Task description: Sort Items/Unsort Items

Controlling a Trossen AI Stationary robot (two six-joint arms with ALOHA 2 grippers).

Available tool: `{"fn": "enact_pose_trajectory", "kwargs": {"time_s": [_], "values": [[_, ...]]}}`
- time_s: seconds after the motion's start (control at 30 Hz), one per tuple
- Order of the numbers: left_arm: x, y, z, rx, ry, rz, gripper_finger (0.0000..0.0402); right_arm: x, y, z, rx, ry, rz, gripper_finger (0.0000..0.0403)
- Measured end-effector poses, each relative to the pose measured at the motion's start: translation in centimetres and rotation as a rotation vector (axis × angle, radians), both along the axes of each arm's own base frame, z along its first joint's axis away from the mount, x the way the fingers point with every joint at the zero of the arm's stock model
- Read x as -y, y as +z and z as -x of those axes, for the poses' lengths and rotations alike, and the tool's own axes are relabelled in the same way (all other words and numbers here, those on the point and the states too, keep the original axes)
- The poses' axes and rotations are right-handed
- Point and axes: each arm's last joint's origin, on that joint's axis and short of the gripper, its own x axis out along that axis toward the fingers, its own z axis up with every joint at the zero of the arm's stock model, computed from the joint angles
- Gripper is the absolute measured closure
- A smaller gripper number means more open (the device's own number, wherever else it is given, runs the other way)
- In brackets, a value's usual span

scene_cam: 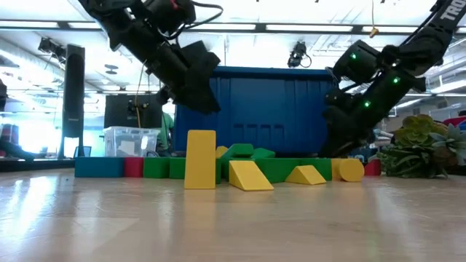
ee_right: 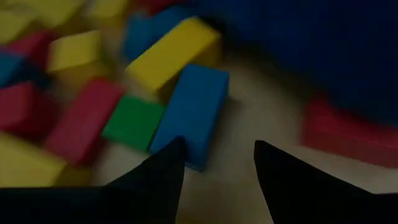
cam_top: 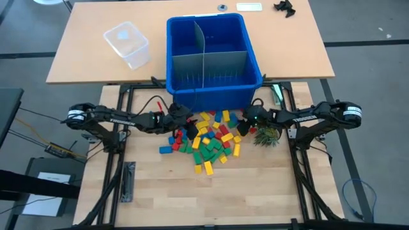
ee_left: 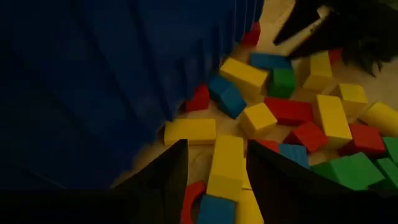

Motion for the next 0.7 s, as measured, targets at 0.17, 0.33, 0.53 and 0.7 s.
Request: {"fn": "enact_pose_trajectory", "kwargs": {"time_s": [0.17, 0.33, 0.53, 0.7], "values": [[0.3, 0.0, 0.0, -0.002, -0.032, 0.018, 0.0234, -1.4, 1.7, -0.3, -0.110, 0.241, 0.038, 0.0222], [1.1, -0.1, -0.1, -0.001, -0.070, 0.028, 0.0234, -2.1, 3.6, -0.3, -0.107, 0.422, 0.042, 0.0218], [1.7, -0.1, -0.2, -0.002, -0.088, 0.028, 0.0234, -2.3, 3.5, 0.3, -0.211, 0.626, 0.144, 0.0148], [1.7, 0.0, -0.2, 0.000, -0.088, 0.023, 0.0234, -2.0, 2.5, 0.0, -0.303, 0.704, 0.207, 0.0107]]}}
